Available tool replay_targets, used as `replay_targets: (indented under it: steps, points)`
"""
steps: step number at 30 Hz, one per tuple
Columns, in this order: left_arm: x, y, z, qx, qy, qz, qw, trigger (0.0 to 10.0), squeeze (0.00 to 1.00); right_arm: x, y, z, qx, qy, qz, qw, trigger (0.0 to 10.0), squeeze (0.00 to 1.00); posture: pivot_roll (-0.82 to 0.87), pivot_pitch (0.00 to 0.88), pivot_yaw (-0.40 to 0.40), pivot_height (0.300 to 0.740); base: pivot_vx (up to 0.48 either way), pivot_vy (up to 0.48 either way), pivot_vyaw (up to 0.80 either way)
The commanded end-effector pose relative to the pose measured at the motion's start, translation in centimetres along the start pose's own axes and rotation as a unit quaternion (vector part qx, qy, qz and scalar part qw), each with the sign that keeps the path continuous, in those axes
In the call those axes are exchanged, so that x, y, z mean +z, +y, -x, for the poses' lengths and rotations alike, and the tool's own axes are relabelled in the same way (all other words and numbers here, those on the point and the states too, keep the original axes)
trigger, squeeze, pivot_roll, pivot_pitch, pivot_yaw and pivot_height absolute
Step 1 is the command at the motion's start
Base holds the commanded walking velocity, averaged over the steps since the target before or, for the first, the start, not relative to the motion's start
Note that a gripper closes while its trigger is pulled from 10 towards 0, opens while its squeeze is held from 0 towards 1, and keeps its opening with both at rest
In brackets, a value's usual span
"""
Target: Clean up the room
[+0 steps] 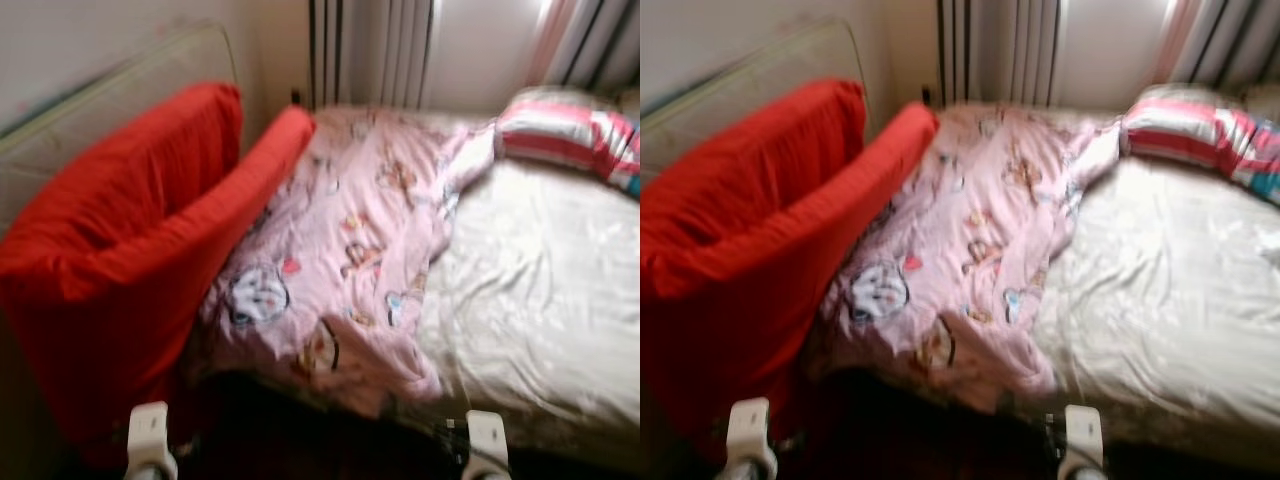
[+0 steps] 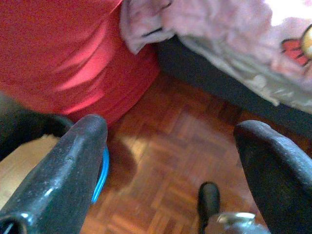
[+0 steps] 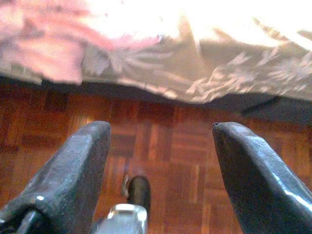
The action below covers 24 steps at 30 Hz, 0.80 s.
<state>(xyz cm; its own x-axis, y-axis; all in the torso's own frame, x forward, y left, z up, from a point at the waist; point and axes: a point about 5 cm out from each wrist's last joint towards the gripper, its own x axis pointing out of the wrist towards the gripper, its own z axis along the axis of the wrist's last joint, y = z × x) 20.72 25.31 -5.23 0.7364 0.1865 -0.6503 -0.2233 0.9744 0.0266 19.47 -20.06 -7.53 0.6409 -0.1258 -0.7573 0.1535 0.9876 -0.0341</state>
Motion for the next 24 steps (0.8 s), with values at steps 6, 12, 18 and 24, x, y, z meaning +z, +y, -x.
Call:
replay_targets:
  steps: [6,12,18,24]
  points:
    - [1.6,-1.1,-0.4,-0.014,-0.038,0.015,0.999,10.0,0.00,4.4,0.3,-0.5,0.023,-0.087,0.035,0.995,10.0,0.00,-0.04,0.000,0.009,0.740,0.000,0.000,0.00]
    - [3.8,-1.8,-0.6,-0.029,-0.104,0.020,0.994,10.0,0.00,7.7,0.2,-0.3,0.026,-0.179,0.024,0.983,10.0,0.00,-0.05,0.000,0.012,0.740,0.000,0.000,0.00]
    - [7.2,-2.1,-0.4,-0.043,-0.205,0.025,0.977,10.0,0.00,9.3,-0.1,0.4,0.006,-0.254,-0.015,0.967,10.0,0.00,-0.03,0.000,0.012,0.740,0.000,0.000,0.00]
    - [9.1,-1.8,0.2,-0.045,-0.269,0.031,0.962,10.0,0.00,9.0,-0.3,0.9,0.008,-0.276,-0.004,0.961,10.0,0.00,-0.02,0.000,0.003,0.740,0.000,0.000,0.00]
